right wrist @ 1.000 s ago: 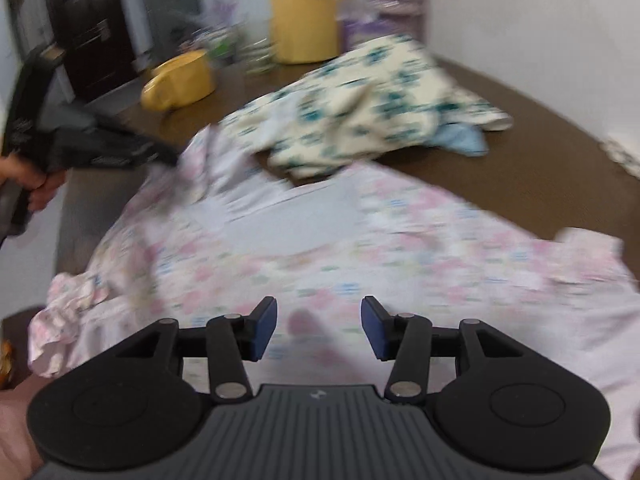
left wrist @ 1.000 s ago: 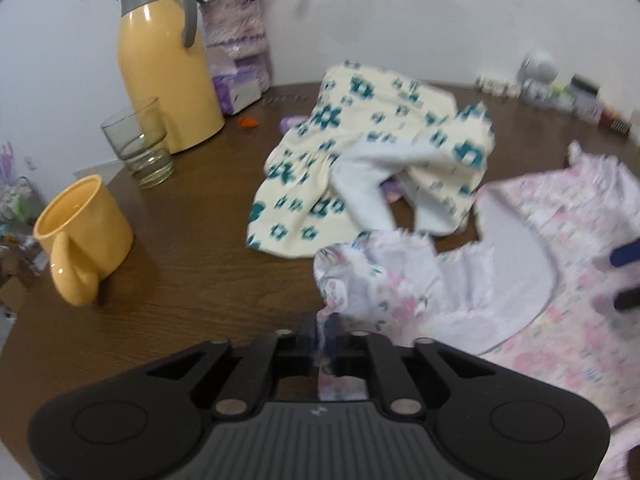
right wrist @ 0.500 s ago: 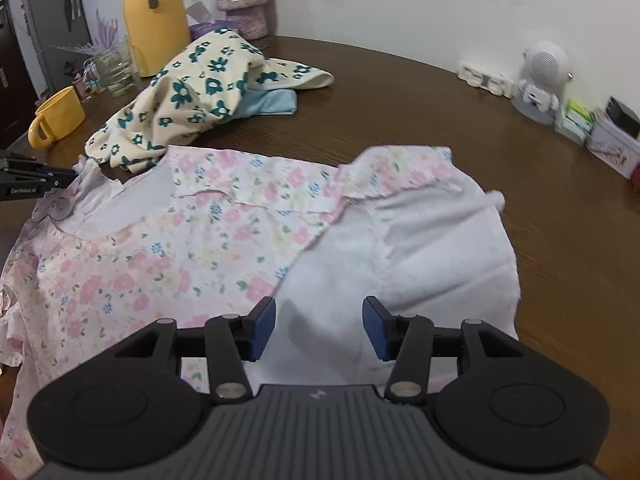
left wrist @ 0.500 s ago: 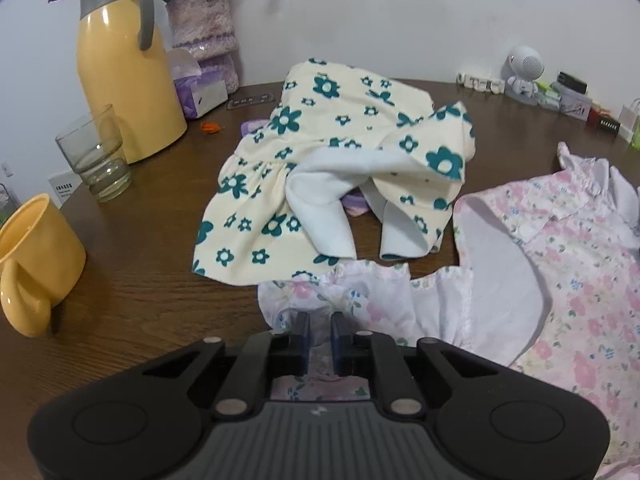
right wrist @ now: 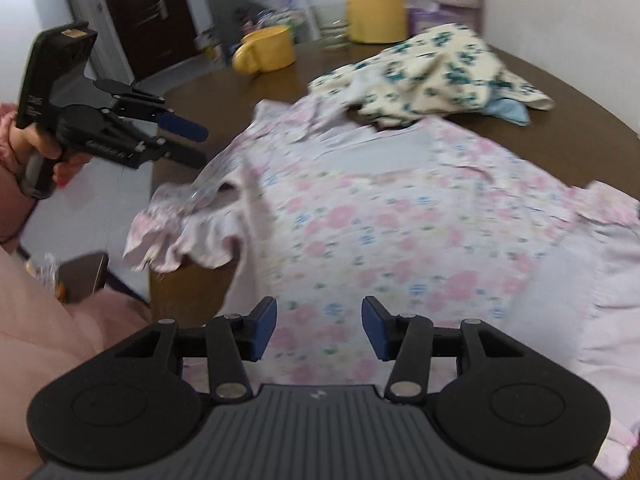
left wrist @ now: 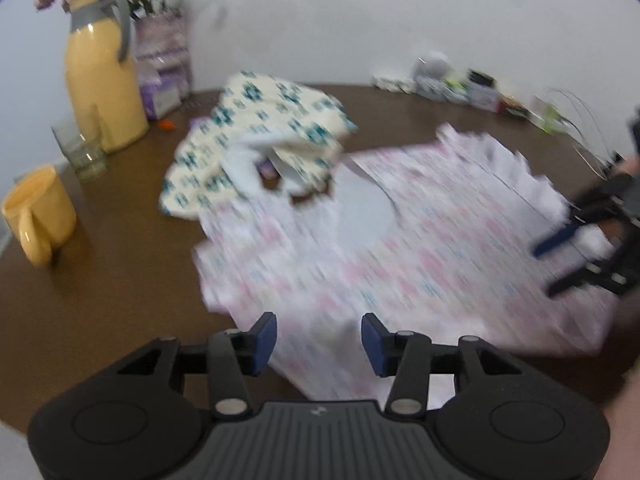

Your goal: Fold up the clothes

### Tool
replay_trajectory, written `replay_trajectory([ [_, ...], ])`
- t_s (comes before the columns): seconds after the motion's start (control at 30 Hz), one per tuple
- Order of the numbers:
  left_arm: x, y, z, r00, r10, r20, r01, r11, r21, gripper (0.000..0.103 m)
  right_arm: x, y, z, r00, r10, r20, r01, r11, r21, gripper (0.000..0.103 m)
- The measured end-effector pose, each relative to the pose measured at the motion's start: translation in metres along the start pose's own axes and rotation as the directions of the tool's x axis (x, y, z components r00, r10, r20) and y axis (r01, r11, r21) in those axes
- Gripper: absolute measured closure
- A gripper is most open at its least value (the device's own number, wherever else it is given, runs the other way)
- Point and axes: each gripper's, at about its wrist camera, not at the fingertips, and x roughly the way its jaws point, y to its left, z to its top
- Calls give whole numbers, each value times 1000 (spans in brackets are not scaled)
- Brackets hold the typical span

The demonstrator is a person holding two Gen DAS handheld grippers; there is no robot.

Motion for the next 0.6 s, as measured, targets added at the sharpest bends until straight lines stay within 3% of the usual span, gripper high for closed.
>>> replay_trajectory([
  [0.17,4,-10,-17,998,36,-47,-34,999,39,59,6,7,-8,1000,-12,1,12,1000,8,54],
  [0.23,6,-14,-23,997,52,-63,-48,997,55,70,2,5,-16,1000,-22,9,22,999,27,54],
  [0.27,7,-16,-26,996,60,-72,-55,996,64,86,0,3,-21,999,-31,11,30,999,39,54],
  [0.3,8,-18,-29,994,68,-80,-62,995,72,92,-2,2,-25,999,-37,12,37,998,50,54],
  [0.6,-4,2,-44,985,140,-104,-132,988,82,98,-14,-4,-57,994,-109,14,107,990,93,55],
])
